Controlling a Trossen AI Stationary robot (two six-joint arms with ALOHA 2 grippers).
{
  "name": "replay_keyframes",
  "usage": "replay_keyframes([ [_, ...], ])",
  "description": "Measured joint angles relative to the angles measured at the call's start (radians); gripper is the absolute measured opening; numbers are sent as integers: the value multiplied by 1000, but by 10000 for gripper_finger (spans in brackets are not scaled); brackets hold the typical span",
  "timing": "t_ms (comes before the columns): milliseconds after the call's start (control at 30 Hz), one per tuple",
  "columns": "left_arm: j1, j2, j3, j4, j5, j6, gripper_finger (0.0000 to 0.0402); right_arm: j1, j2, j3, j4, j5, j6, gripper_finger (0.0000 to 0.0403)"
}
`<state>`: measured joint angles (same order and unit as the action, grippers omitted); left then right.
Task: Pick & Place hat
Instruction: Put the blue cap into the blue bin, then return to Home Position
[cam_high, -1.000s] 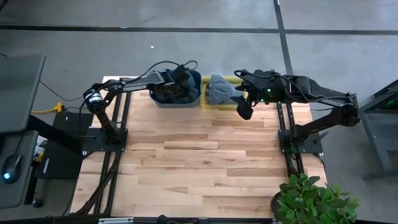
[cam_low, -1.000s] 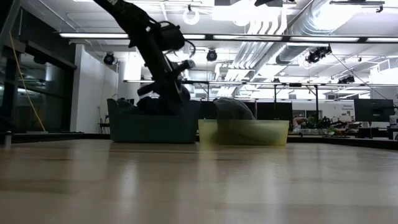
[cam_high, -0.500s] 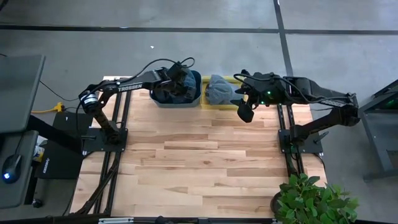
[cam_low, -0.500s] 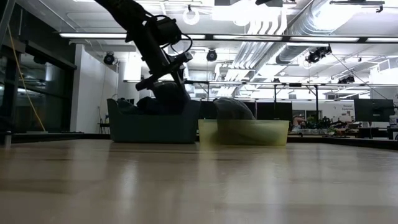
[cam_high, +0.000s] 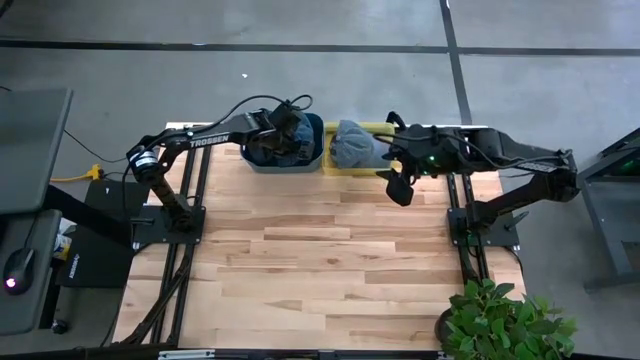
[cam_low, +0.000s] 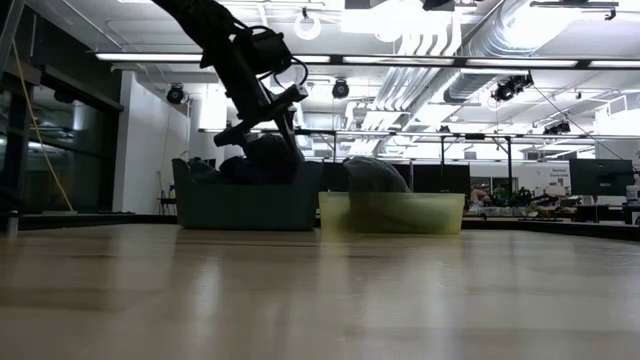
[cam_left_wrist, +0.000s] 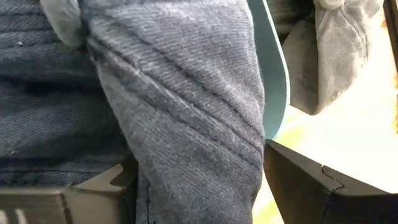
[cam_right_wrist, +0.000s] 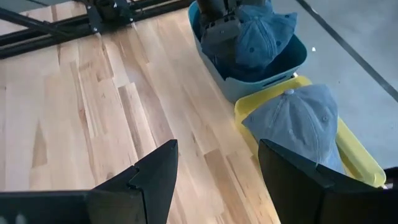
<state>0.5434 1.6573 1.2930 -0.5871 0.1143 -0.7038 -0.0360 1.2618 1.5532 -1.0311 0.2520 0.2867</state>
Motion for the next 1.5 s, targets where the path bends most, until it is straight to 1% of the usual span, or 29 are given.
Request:
replay_keyframes([
  [233,0,0,13,-13,-1,-8,253,0,0,0,-47,0,4,217],
  [500,0,0,127,-129,-72,40,253,0,0,0,-49,5,-4,217],
  [600,0,0,149,-161,-91,45,253,-3,-1,0,-49,18,-6,217],
  [900,0,0,153,-236,-109,33,253,-3,-1,0,-49,30,-6,217],
  [1000,0,0,153,-236,-128,33,253,-3,-1,0,-49,29,-16,217],
  [1233,0,0,153,-228,-132,28,253,-3,-1,0,-49,24,-24,217],
  [1300,4,0,159,-217,-150,26,253,-3,-1,0,-49,23,-24,217],
  [1500,45,1,282,-293,-188,101,253,-4,-1,0,-49,23,-25,217],
])
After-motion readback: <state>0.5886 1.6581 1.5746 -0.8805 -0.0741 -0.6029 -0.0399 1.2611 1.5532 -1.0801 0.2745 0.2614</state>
